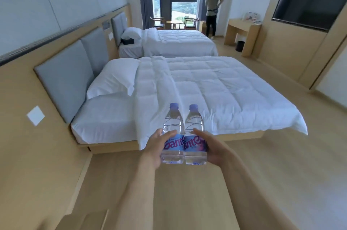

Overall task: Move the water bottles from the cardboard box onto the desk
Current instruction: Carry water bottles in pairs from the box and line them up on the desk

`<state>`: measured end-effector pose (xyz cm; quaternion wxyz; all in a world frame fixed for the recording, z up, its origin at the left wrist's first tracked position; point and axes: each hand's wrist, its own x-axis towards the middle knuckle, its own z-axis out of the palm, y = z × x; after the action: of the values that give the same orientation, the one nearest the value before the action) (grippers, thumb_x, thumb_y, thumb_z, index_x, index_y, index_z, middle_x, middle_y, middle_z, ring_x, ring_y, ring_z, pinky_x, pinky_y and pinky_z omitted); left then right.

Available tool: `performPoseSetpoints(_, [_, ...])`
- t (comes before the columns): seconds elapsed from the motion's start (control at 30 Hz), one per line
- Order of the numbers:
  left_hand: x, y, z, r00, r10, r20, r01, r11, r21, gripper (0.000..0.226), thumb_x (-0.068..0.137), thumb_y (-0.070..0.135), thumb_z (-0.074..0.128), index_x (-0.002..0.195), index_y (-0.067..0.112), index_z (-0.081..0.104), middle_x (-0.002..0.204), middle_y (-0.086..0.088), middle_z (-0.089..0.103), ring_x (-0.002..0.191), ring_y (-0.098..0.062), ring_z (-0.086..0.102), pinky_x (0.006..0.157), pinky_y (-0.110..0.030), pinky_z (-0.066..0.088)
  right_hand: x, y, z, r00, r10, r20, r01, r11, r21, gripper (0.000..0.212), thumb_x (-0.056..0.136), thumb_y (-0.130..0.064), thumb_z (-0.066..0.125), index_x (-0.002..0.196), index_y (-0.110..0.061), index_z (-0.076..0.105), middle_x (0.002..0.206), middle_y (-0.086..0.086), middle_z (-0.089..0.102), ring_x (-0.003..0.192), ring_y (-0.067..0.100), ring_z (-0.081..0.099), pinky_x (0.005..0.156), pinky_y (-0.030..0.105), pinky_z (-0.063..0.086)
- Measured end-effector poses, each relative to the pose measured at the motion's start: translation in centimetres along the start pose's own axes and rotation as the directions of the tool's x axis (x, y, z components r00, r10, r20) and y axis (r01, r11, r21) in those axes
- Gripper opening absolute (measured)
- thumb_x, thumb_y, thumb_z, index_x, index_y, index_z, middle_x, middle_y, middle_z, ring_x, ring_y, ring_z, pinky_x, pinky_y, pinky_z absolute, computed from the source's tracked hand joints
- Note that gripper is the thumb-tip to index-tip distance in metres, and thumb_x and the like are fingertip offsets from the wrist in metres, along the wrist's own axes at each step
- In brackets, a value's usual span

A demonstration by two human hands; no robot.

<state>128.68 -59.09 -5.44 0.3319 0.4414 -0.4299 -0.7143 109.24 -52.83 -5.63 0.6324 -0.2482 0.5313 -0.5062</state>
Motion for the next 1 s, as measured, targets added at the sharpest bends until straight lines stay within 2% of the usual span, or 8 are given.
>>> performPoseSetpoints(0.07, [1.4, -0.7, 4.7, 0.999, -0.026, 0.034, 0.025, 0.999, 0.029, 0.057, 0.064, 0.042, 0.086, 0.105, 0.012, 0.06, 0.099, -0.024, 0.07, 0.093, -0.043, 0.072, 0.075, -0.058, 0.06, -1.0, -0.9, -4.6, 0.999, -0.038, -0.031, 0.038, 0.999, 0.022, 0.047, 0.08, -0.037, 0.078, 0.11, -0.005, 0.06, 0.111, 0.026, 0.072, 0.1, 0.038, 0.072, 0.088, 0.049, 0.059])
performPoseSetpoints(0.13, [2.5, -1.4, 9.0, 0.996, -0.044, 0.077, 0.041, 0.998, 0.048, 0.045, 0.075, 0.037, 0.084, 0.105, 0.013, 0.061, 0.093, -0.02, 0.071, 0.083, -0.036, 0.073, 0.067, -0.047, 0.06, -2.1, -1.8, -8.9, 0.994, -0.063, -0.084, 0.066, 0.997, 0.032, 0.057, 0.077, -0.04, 0.08, 0.115, -0.004, 0.058, 0.114, 0.027, 0.07, 0.104, 0.039, 0.07, 0.096, 0.052, 0.055])
performPoseSetpoints(0.23, [4.4, -2.6, 16.3, 0.986, -0.057, 0.155, 0.044, 0.995, 0.085, 0.04, 0.083, 0.035, 0.078, 0.11, 0.012, 0.06, 0.098, -0.02, 0.07, 0.086, -0.034, 0.072, 0.071, -0.05, 0.061, -3.7, -3.2, -15.9, 0.977, -0.102, -0.188, 0.112, 0.993, 0.043, 0.078, 0.075, -0.042, 0.082, 0.133, 0.0, 0.05, 0.119, 0.026, 0.069, 0.112, 0.042, 0.066, 0.104, 0.057, 0.048])
performPoseSetpoints(0.3, [5.2, -3.0, 20.6, 0.981, -0.054, 0.188, 0.037, 0.995, 0.094, 0.04, 0.084, 0.033, 0.078, 0.11, 0.01, 0.058, 0.096, -0.02, 0.069, 0.085, -0.034, 0.071, 0.076, -0.054, 0.061, -4.9, -4.3, -19.7, 0.965, -0.135, -0.224, 0.151, 0.987, 0.054, 0.081, 0.075, -0.041, 0.084, 0.137, -0.003, 0.05, 0.122, 0.027, 0.067, 0.115, 0.044, 0.064, 0.105, 0.06, 0.046])
performPoseSetpoints(0.43, [6.7, -4.5, 29.4, 0.957, -0.064, 0.282, 0.039, 0.995, 0.093, 0.028, 0.086, 0.025, 0.076, 0.105, 0.012, 0.061, 0.085, -0.015, 0.071, 0.071, -0.028, 0.073, 0.056, -0.04, 0.059, -7.9, -5.8, -27.4, 0.925, -0.189, -0.329, 0.229, 0.97, 0.087, 0.073, 0.078, -0.041, 0.082, 0.136, -0.005, 0.053, 0.121, 0.026, 0.068, 0.112, 0.042, 0.066, 0.101, 0.059, 0.049])
performPoseSetpoints(0.7, [9.1, -6.9, 44.0, 0.848, -0.125, 0.515, 0.012, 0.976, 0.217, 0.048, 0.078, 0.031, 0.081, 0.117, 0.008, 0.064, 0.097, -0.021, 0.072, 0.086, -0.035, 0.071, 0.08, -0.053, 0.059, -13.5, -7.0, -38.8, 0.78, -0.178, -0.6, 0.339, 0.926, 0.166, 0.074, 0.073, -0.043, 0.083, 0.133, -0.008, 0.056, 0.119, 0.023, 0.07, 0.109, 0.04, 0.068, 0.098, 0.062, 0.05])
performPoseSetpoints(0.87, [11.7, -8.6, 51.9, 0.734, -0.199, 0.65, 0.042, 0.968, 0.248, 0.039, 0.083, 0.027, 0.077, 0.116, 0.01, 0.066, 0.097, -0.02, 0.073, 0.083, -0.034, 0.073, 0.069, -0.044, 0.06, -15.8, -8.0, -44.4, 0.707, -0.114, -0.698, 0.367, 0.903, 0.223, 0.058, 0.084, -0.042, 0.073, 0.13, -0.008, 0.06, 0.115, 0.02, 0.072, 0.105, 0.038, 0.07, 0.089, 0.056, 0.057])
performPoseSetpoints(1.0, [14.9, -9.4, 58.0, 0.664, -0.27, 0.697, 0.078, 0.953, 0.294, 0.037, 0.083, 0.029, 0.078, 0.114, 0.012, 0.066, 0.1, -0.021, 0.072, 0.086, -0.034, 0.073, 0.065, -0.04, 0.058, -15.8, -9.9, -49.0, 0.651, -0.097, -0.753, 0.39, 0.894, 0.222, 0.073, 0.073, -0.047, 0.075, 0.132, -0.008, 0.059, 0.116, 0.019, 0.072, 0.107, 0.037, 0.07, 0.088, 0.054, 0.058])
